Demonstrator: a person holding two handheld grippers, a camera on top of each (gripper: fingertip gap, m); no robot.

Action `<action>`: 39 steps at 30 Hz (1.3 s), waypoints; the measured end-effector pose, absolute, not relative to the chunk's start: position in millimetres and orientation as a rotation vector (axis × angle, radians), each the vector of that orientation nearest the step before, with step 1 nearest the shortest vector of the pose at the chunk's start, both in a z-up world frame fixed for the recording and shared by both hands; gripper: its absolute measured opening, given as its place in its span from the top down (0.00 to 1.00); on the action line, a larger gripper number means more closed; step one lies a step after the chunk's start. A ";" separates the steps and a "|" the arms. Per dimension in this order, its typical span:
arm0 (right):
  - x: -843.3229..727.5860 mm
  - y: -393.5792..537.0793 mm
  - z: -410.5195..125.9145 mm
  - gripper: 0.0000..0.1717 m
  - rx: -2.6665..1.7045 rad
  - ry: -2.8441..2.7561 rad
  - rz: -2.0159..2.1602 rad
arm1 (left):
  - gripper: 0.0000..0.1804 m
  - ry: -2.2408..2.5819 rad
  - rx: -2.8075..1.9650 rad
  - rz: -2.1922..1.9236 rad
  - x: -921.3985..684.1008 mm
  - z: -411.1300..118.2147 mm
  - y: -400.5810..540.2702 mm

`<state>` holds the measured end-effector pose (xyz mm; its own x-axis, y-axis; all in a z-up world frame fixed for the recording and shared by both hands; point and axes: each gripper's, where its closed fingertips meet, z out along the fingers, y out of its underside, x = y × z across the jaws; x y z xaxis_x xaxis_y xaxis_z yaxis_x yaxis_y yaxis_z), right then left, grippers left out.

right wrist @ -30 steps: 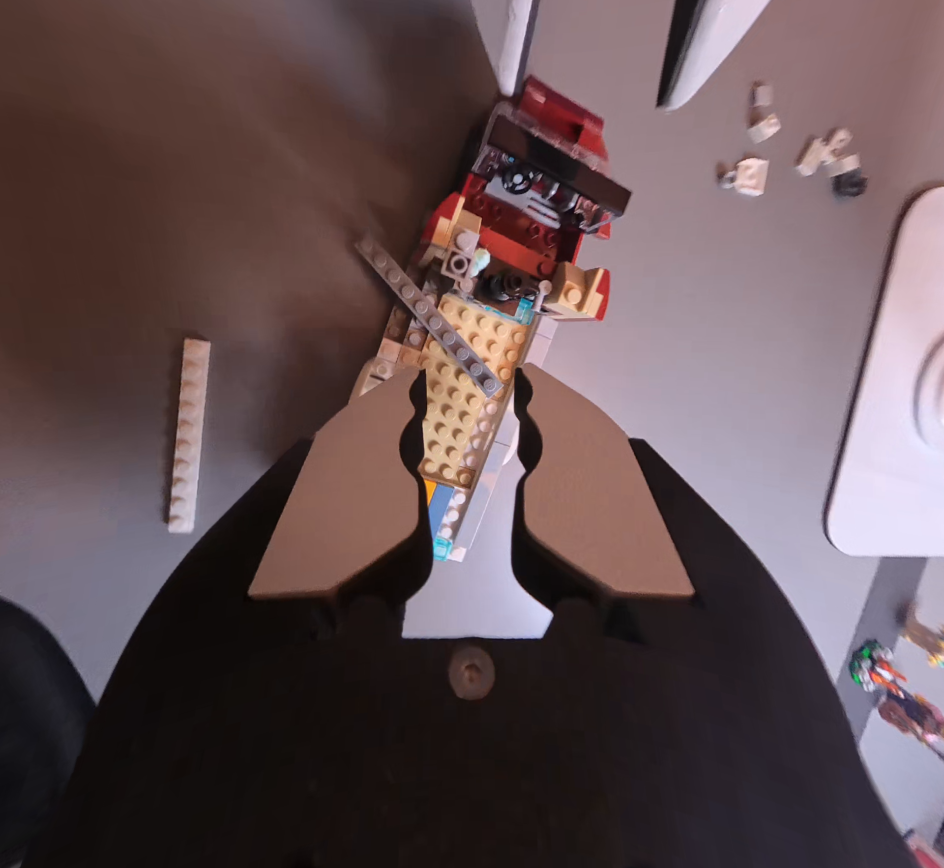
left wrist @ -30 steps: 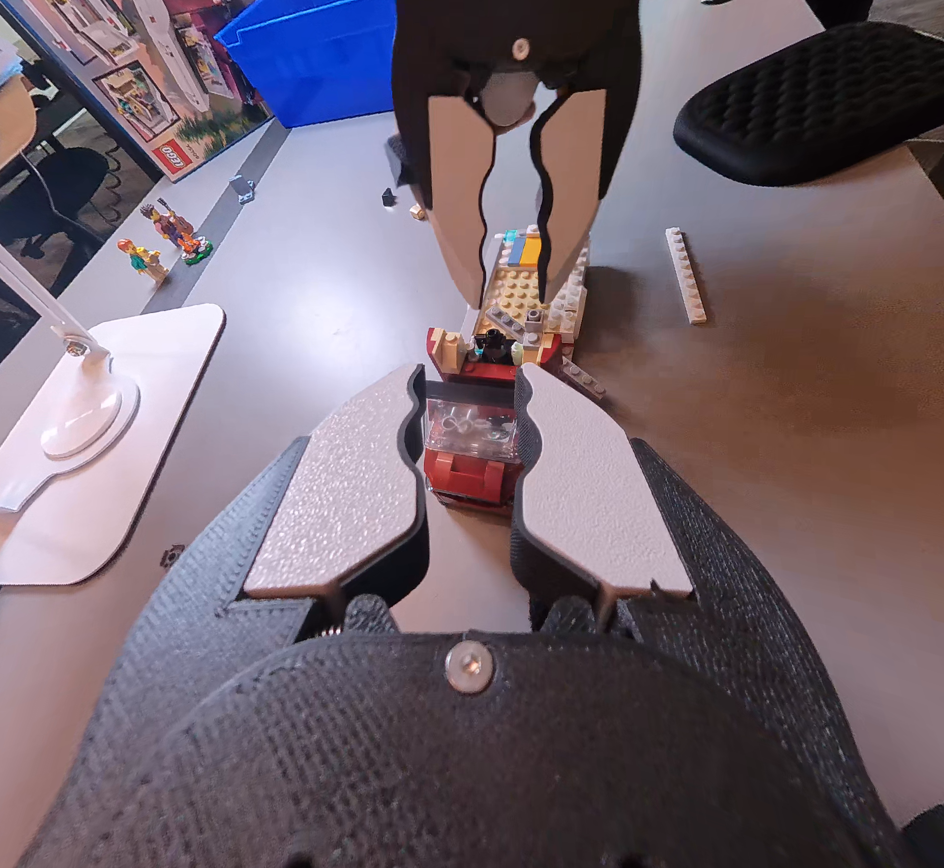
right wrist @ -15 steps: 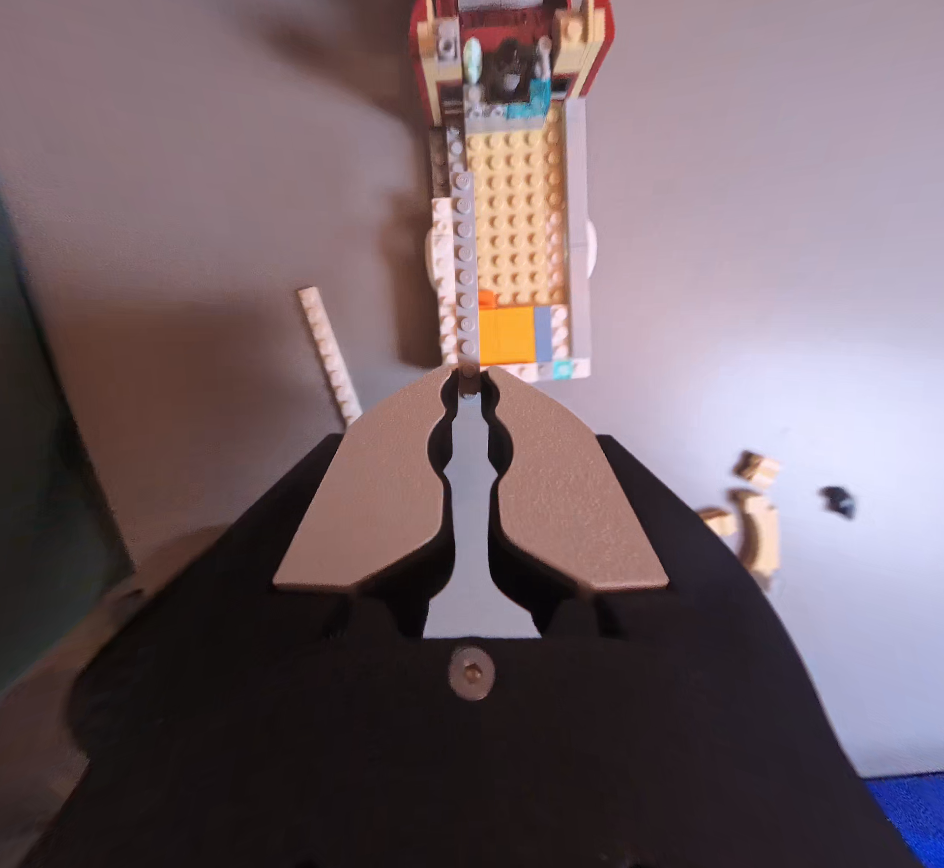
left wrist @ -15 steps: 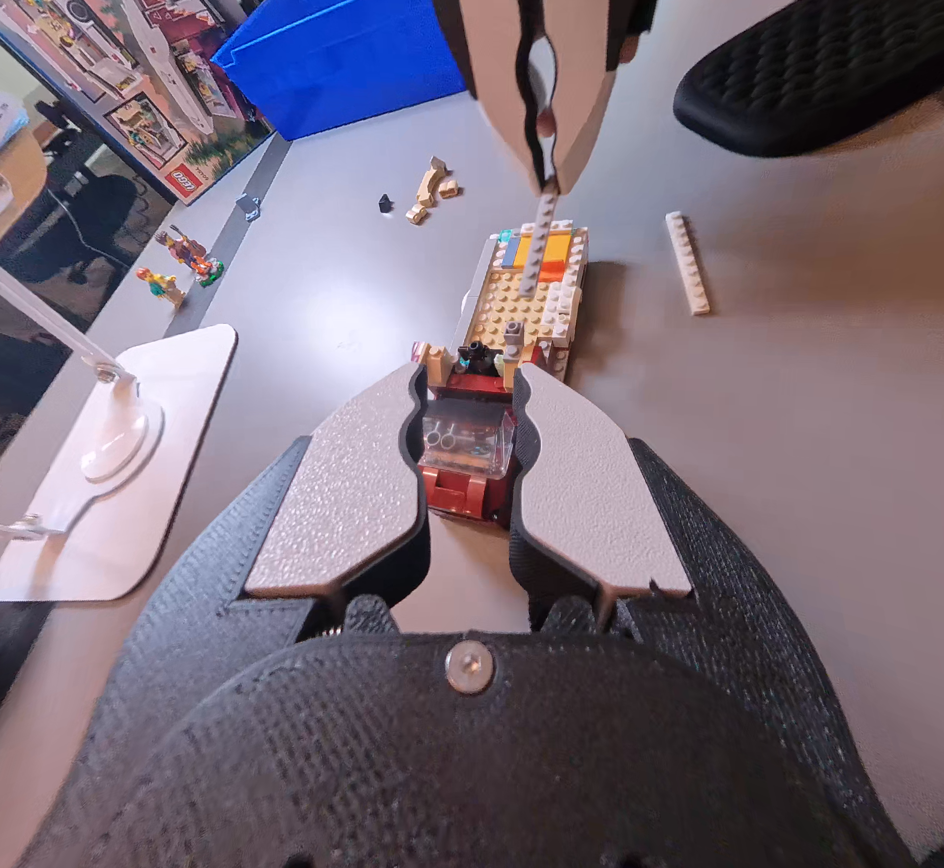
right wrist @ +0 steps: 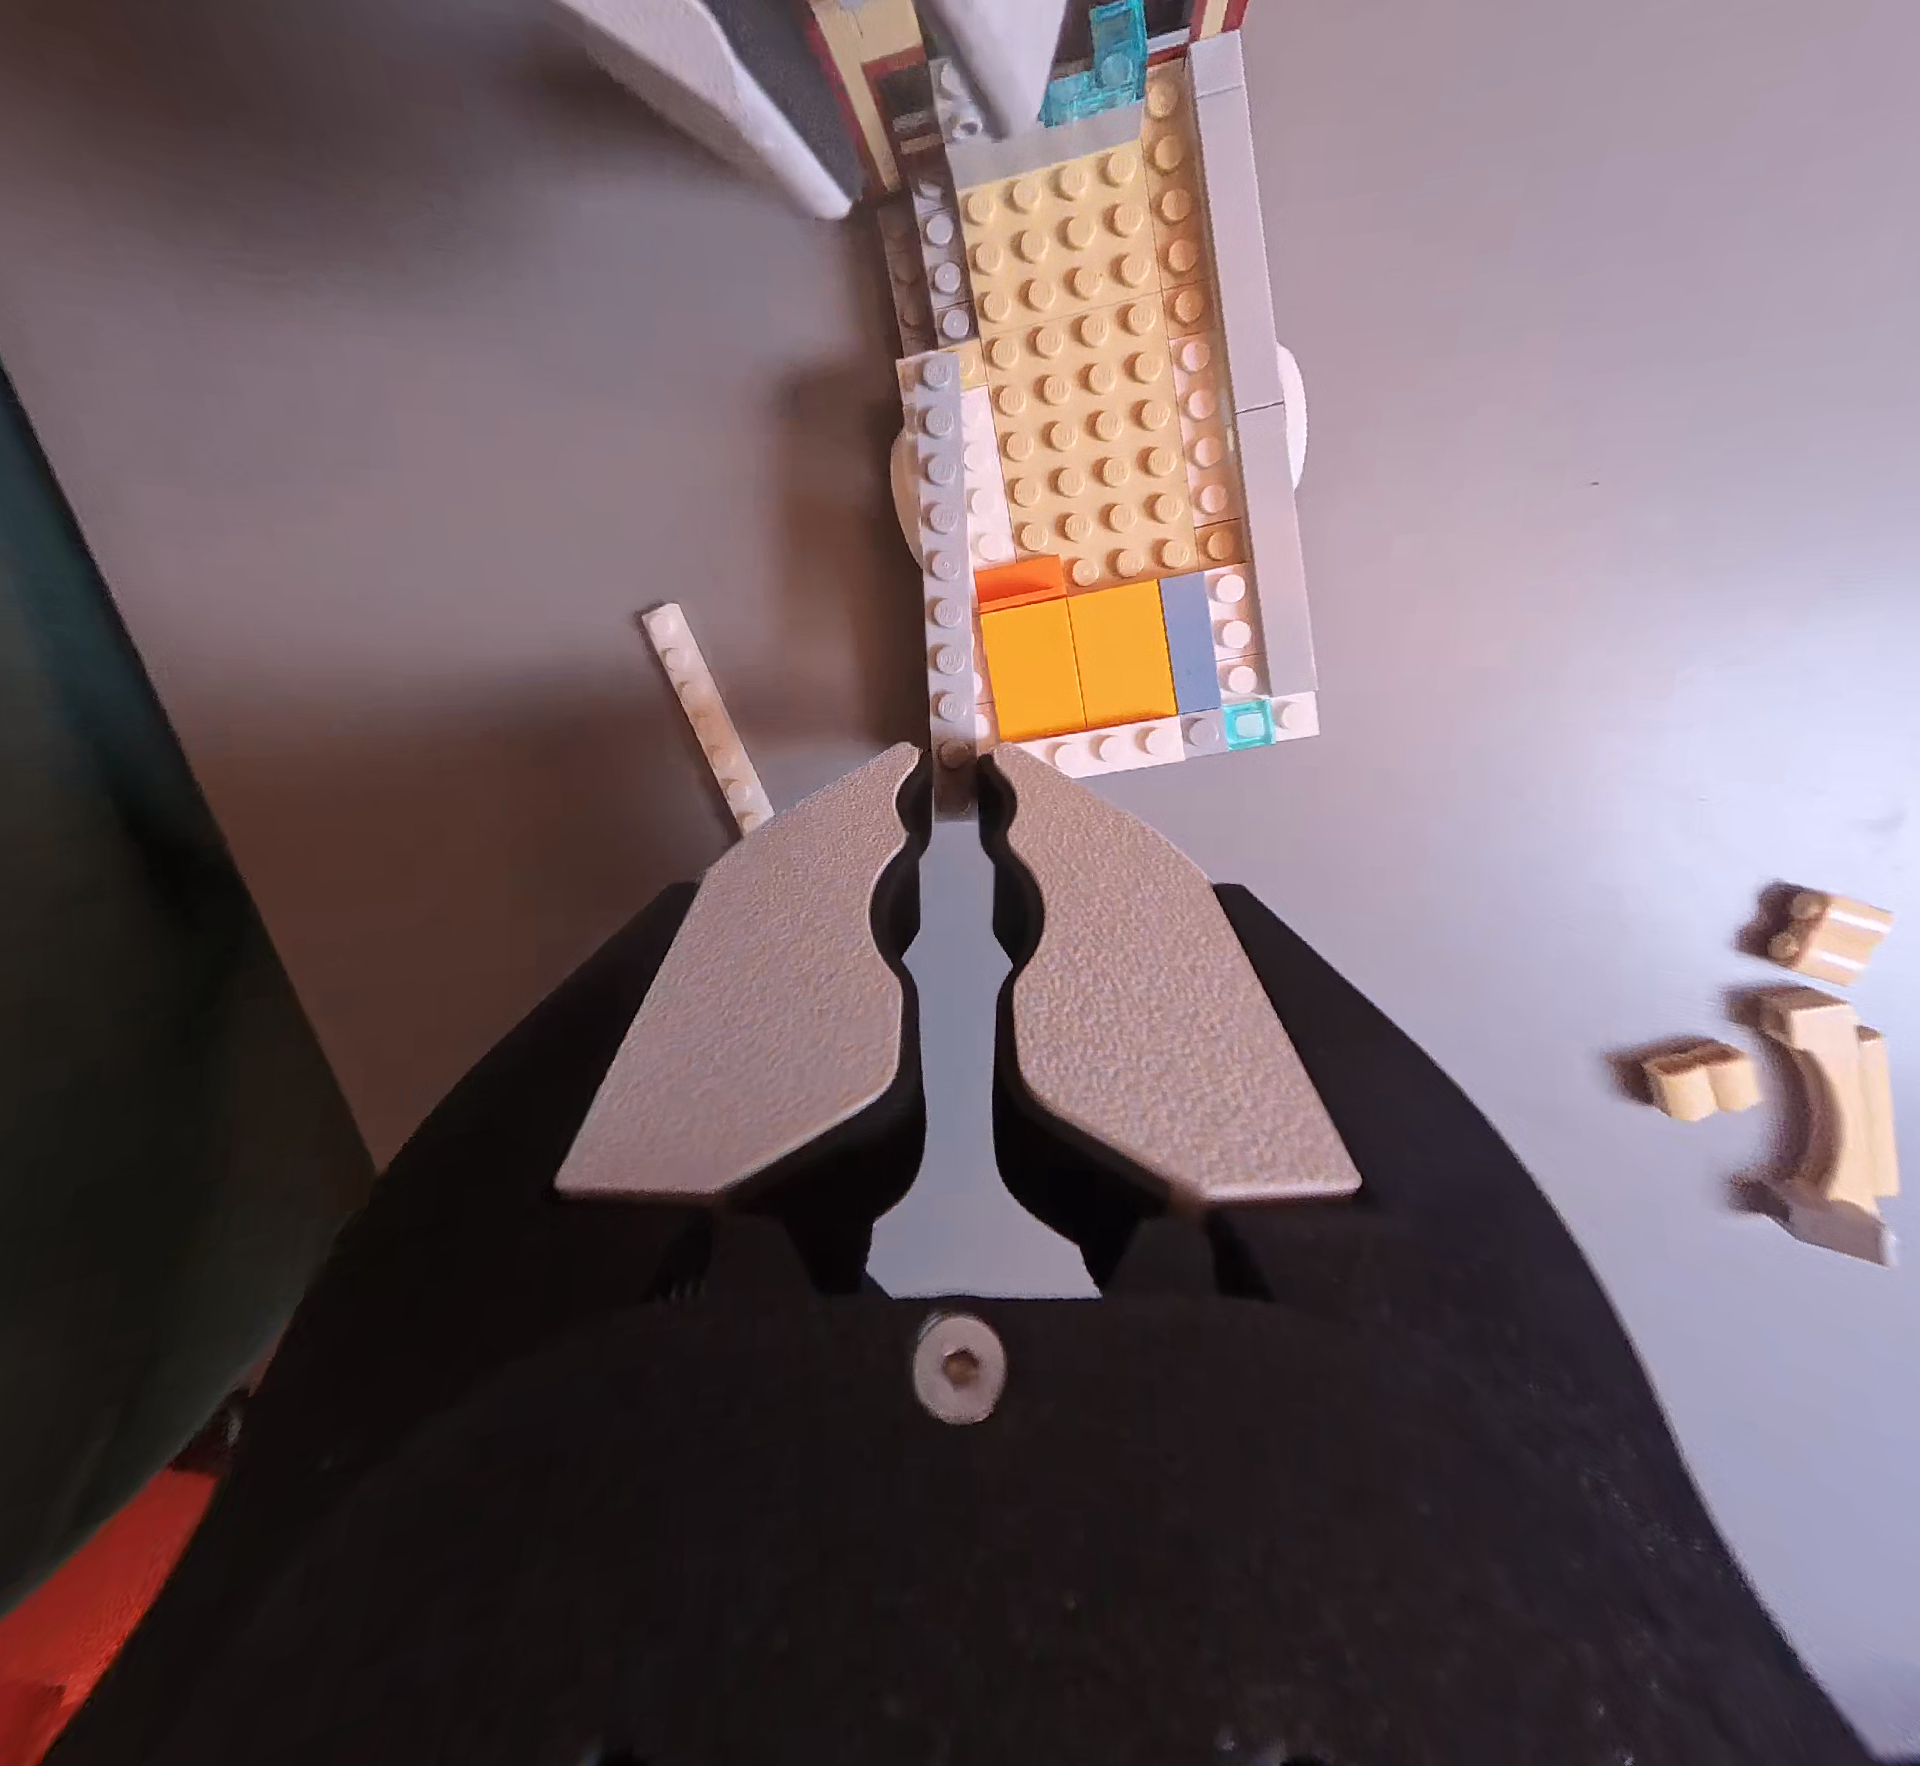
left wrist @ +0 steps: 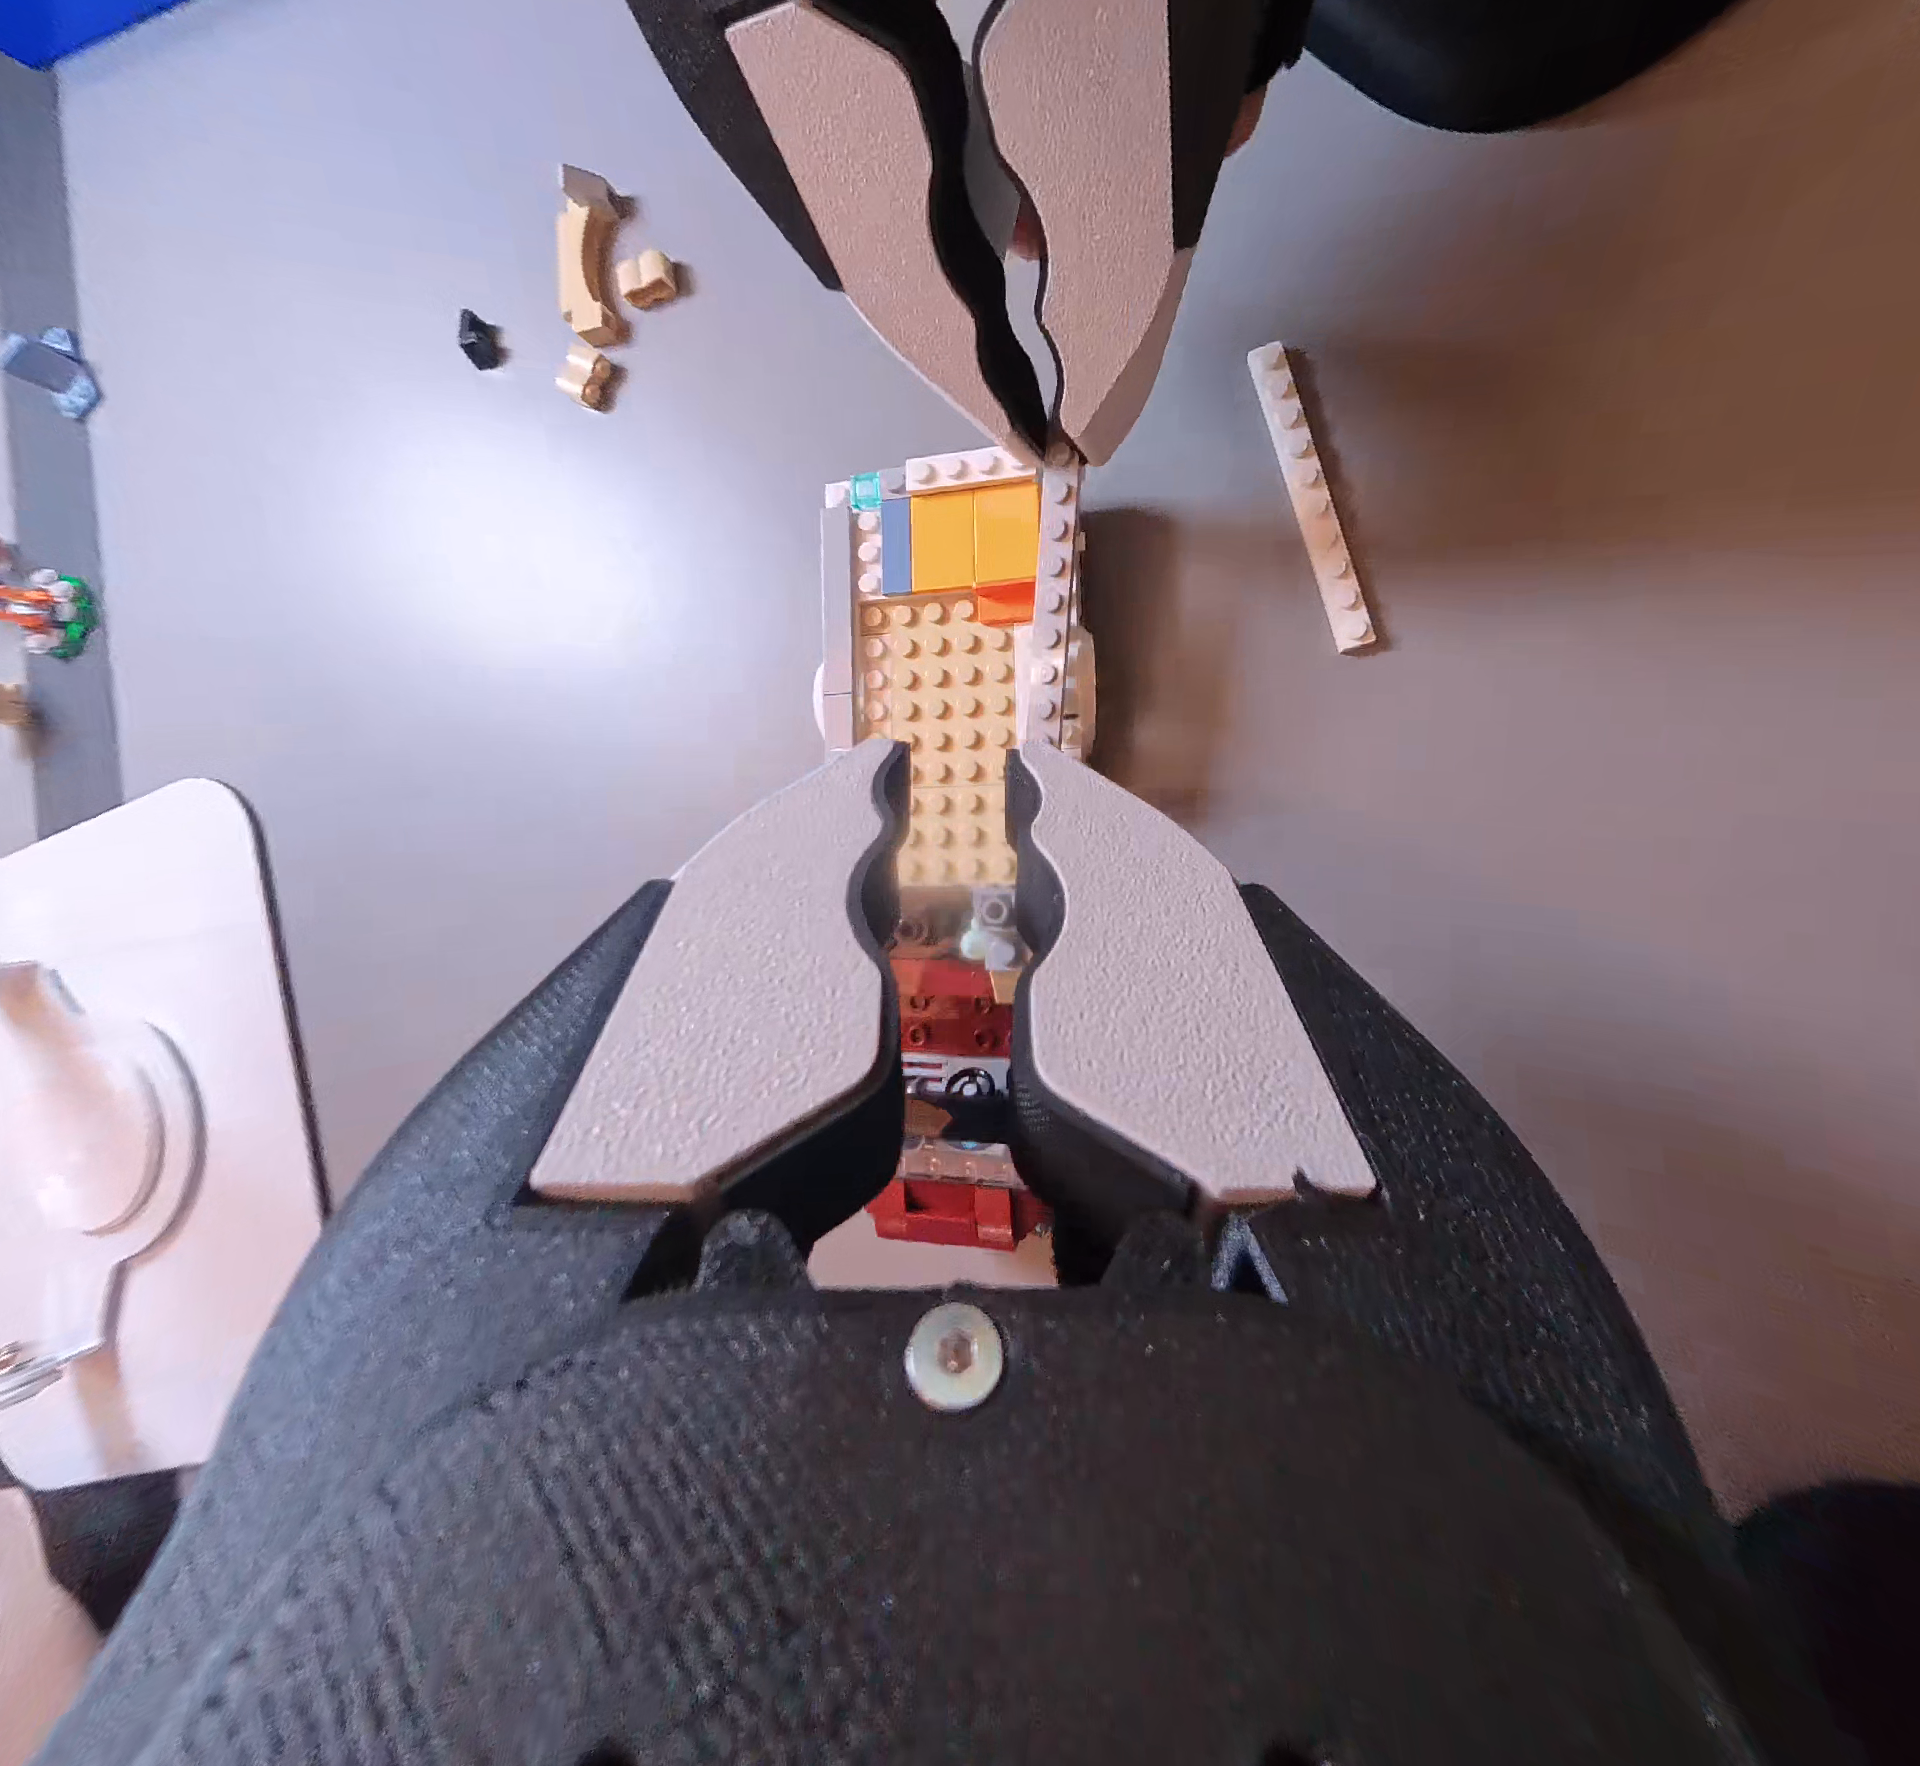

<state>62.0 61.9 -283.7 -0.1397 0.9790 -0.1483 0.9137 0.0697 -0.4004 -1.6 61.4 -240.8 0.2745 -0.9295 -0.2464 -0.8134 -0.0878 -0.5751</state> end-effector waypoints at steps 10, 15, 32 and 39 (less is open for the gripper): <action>59.7 47.4 -257.4 0.95 -2.128 -2.000 1.220 | 0.87 1.587 -1.943 -0.310 7.7 -252.3 52.6; 61.1 42.9 -235.5 0.95 -2.184 -1.809 1.506 | 0.88 1.605 -1.758 -0.113 15.2 -243.8 50.6; 59.7 4.0 -120.3 0.80 -0.986 -1.652 1.354 | 0.98 1.232 -1.283 -1.148 54.3 -154.8 0.8; 46.8 15.3 -109.6 0.95 -1.026 -1.637 1.160 | 0.95 1.147 -1.355 -1.087 60.3 -154.8 17.3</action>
<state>46.8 15.3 -109.6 -0.2922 0.9390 0.1814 0.1401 0.2297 -0.9631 60.3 17.3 -154.8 0.1417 -0.9896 0.0255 -0.0782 -0.0368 -0.9963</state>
